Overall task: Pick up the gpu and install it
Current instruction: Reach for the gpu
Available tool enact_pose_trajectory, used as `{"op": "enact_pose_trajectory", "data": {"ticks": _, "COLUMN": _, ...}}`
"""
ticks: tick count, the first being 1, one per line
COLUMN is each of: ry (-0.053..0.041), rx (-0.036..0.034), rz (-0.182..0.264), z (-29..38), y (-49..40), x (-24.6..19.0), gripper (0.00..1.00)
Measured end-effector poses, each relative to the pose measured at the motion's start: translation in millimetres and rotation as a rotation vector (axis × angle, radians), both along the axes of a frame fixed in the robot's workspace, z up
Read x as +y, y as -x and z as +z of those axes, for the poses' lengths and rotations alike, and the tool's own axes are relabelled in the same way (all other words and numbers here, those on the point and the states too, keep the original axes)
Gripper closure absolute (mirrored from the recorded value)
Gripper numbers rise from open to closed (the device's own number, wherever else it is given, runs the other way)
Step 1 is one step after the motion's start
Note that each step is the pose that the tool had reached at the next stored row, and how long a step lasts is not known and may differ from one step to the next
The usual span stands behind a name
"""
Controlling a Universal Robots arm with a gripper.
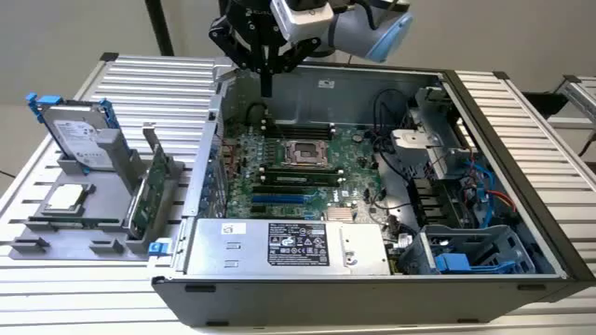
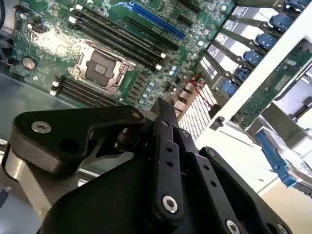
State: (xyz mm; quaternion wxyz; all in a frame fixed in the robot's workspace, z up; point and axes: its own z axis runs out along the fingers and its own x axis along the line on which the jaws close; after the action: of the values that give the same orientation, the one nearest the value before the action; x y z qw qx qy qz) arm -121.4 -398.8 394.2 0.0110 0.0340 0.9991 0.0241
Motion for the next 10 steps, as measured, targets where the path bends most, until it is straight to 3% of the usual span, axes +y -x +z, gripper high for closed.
{"op": "enact_pose_trajectory", "data": {"ticks": 10, "ry": -0.0006, "rx": 0.0, "rz": 0.0, "z": 0.0, "y": 0.0, "x": 0.0, "gripper": 1.0}}
